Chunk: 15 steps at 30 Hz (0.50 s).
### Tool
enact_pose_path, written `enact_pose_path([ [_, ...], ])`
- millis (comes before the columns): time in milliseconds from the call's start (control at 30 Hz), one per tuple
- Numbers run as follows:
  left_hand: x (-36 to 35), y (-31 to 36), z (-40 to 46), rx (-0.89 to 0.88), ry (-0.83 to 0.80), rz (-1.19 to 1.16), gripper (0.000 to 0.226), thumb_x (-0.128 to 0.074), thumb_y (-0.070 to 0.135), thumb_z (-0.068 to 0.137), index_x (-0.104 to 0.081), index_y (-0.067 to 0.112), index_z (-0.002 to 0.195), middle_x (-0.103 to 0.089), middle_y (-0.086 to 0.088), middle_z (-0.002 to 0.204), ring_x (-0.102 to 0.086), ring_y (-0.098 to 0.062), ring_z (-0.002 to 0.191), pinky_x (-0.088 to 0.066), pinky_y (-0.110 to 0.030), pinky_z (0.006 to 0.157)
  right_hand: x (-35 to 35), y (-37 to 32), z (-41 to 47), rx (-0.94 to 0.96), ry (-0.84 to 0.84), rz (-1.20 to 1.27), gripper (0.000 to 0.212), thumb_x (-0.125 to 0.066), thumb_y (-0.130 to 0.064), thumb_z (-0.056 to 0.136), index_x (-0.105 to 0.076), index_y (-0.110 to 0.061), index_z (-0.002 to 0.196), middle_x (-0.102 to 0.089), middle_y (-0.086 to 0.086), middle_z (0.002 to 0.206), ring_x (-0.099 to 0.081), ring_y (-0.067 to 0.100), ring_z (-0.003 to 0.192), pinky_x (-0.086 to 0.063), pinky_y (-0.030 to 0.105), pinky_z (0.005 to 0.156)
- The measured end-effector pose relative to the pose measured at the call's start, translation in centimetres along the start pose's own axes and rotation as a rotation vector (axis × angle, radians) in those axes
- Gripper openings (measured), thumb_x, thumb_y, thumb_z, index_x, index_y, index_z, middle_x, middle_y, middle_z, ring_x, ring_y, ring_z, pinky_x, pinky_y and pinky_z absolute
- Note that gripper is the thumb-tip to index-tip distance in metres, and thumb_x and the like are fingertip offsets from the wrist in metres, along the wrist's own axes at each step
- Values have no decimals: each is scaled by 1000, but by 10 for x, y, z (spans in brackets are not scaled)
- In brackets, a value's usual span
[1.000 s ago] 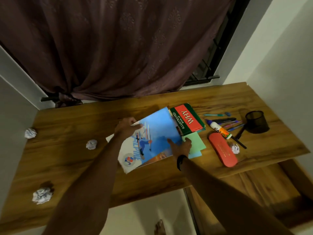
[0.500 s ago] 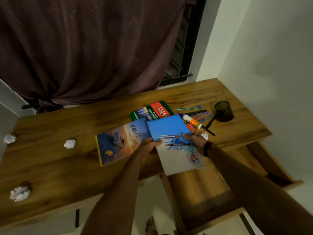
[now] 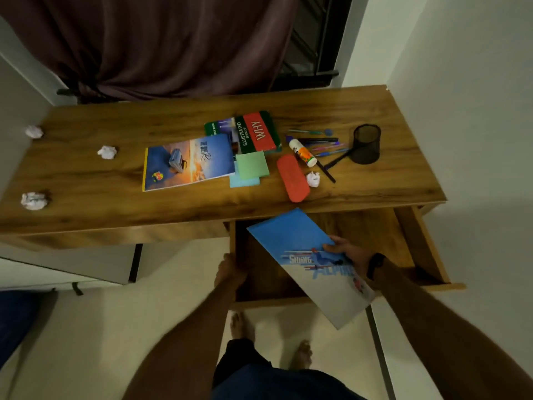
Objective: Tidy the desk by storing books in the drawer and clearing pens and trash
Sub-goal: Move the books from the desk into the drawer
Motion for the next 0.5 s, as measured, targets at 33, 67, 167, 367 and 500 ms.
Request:
enact_pose_path([
  [33, -10, -6, -9, 19, -13, -13, 48, -49, 26, 91, -30, 9, 132, -50, -20, 129, -55, -41, 113, -50, -47, 90, 1, 6, -4, -19, -12, -4, 62, -81, -31, 74, -59, -15, 130, -64, 12, 128, -59, 34, 119, -41, 50, 108],
  [67, -15, -10, -15, 26, 13, -22, 41, -45, 24, 94, -31, 8, 129, -52, -22, 126, -56, -41, 111, -50, -48, 89, 4, 12, -5, -31, -18, -1, 53, -75, -26, 80, -58, -15, 129, -65, 12, 127, -60, 34, 119, -43, 49, 107],
  [167, -16, -14, -23, 30, 93, -24, 36, -43, 20, 95, -33, 6, 127, -53, -24, 123, -55, -43, 111, -48, -50, 90, 8, 14, -5, -26, 25, -44, 43, -64, -16, 90, -55, -14, 132, -64, 9, 129, -60, 30, 119, -46, 44, 104],
  [367, -24, -27, -32, 47, 73, -5, 39, -48, 21, 93, -32, 6, 125, -53, -25, 122, -55, -45, 110, -47, -50, 89, -17, 16, 29, -2, 86, -163, 50, -61, -6, 92, -43, -6, 139, -52, 10, 139, -53, 27, 123, -50, 29, 90],
  [500, -31, -39, -39, 73, 62, -2, 39, -50, 19, 91, -32, 8, 124, -53, -25, 122, -55, -45, 111, -48, -49, 89, -32, 33, 43, -38, 172, -189, 61, -58, -10, 95, -29, -1, 148, -34, 15, 152, -34, 32, 141, -39, 36, 104],
])
Point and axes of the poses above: each hand's wrist, its own z-axis towards the middle knuckle, its own x-axis out of the back of the hand, y = z × x, the point moved 10 cm from there along z, towards the middle knuckle
